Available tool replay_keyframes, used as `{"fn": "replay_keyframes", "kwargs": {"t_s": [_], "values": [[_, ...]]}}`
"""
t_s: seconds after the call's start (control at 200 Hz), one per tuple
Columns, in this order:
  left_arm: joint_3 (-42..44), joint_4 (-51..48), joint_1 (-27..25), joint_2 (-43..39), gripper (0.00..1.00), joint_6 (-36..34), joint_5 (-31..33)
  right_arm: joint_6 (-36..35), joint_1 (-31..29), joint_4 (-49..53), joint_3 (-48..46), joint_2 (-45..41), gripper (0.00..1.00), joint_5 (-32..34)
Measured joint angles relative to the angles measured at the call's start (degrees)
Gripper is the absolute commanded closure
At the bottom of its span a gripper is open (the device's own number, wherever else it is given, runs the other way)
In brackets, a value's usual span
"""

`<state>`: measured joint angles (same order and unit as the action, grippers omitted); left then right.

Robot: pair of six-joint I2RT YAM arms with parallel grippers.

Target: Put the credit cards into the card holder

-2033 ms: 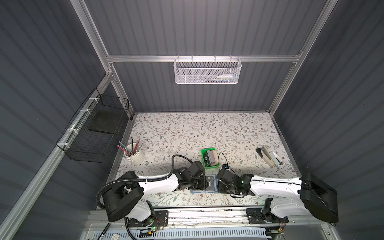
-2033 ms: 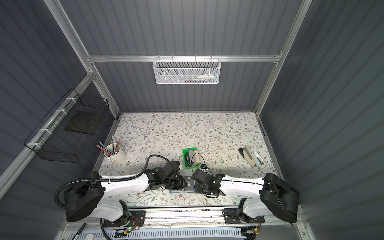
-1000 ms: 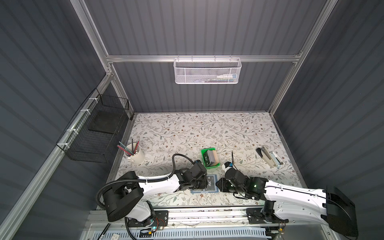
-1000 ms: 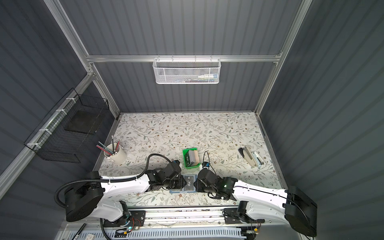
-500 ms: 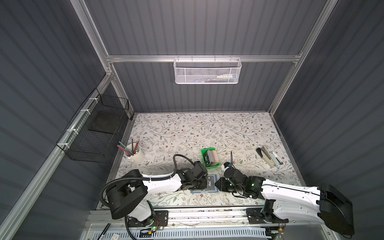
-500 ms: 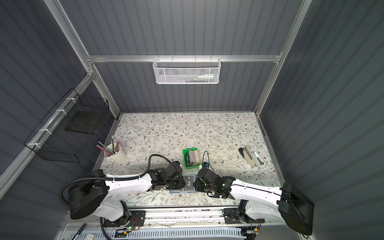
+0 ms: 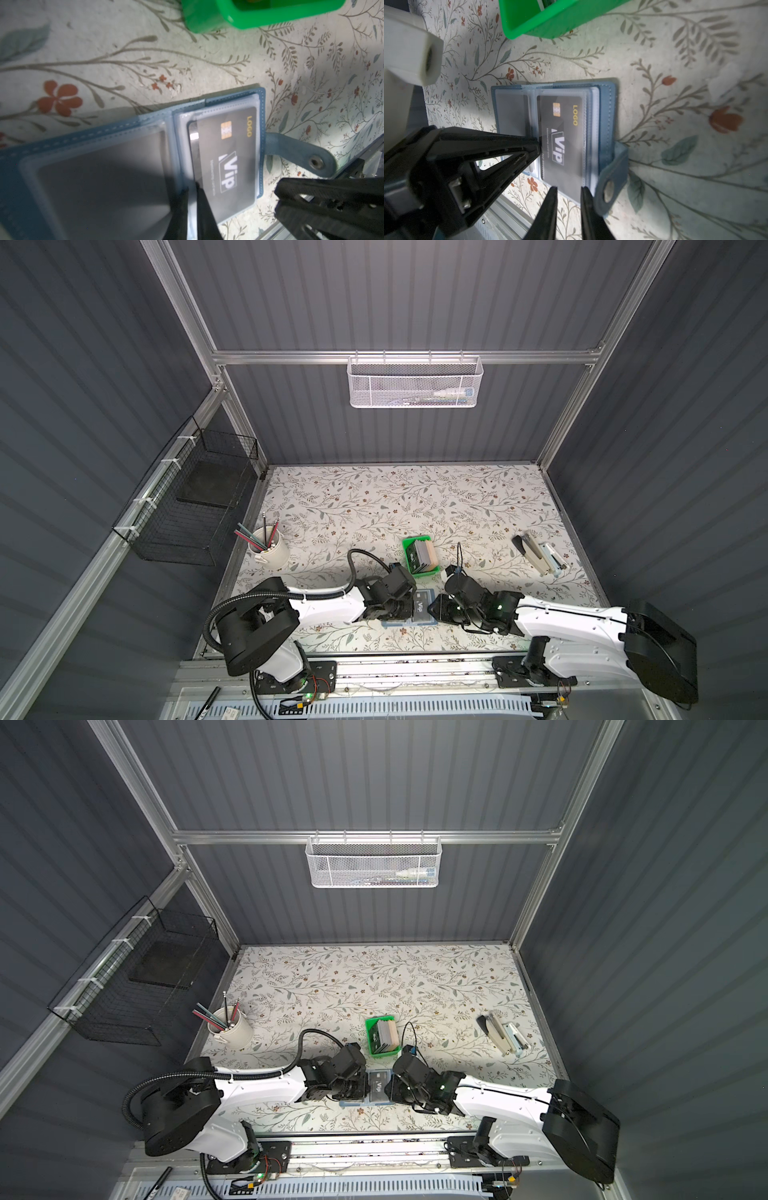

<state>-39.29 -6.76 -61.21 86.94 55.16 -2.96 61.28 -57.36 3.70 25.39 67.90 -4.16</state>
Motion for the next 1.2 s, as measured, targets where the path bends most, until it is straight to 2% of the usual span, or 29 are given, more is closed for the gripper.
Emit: {"fn": "replay_keyframes", "kwargs": {"t_s": [0.7,0.916,1.101,1.201], "values": [[-0.22,0.55,0.00,0.81,0.91,0.55,-0.17,0.00,0.02,0.13,0.00,2.27,0.76,-0.35],[-0.22,-0.02,0.00,-2.10,0.91,0.57,0.04,0.00,0.02,0.68,0.00,2.19,0.76,-0.35],[-0.22,0.59,0.00,-2.97,0.84,0.61,-0.04,-0.02,0.02,0.66,0.00,2.19,0.76,-0.35],[-0.22,1.33,0.00,-2.58,0.83,0.59,-0.48,-0.02,0.02,0.68,0.00,2.19,0.76,-0.35]]}}
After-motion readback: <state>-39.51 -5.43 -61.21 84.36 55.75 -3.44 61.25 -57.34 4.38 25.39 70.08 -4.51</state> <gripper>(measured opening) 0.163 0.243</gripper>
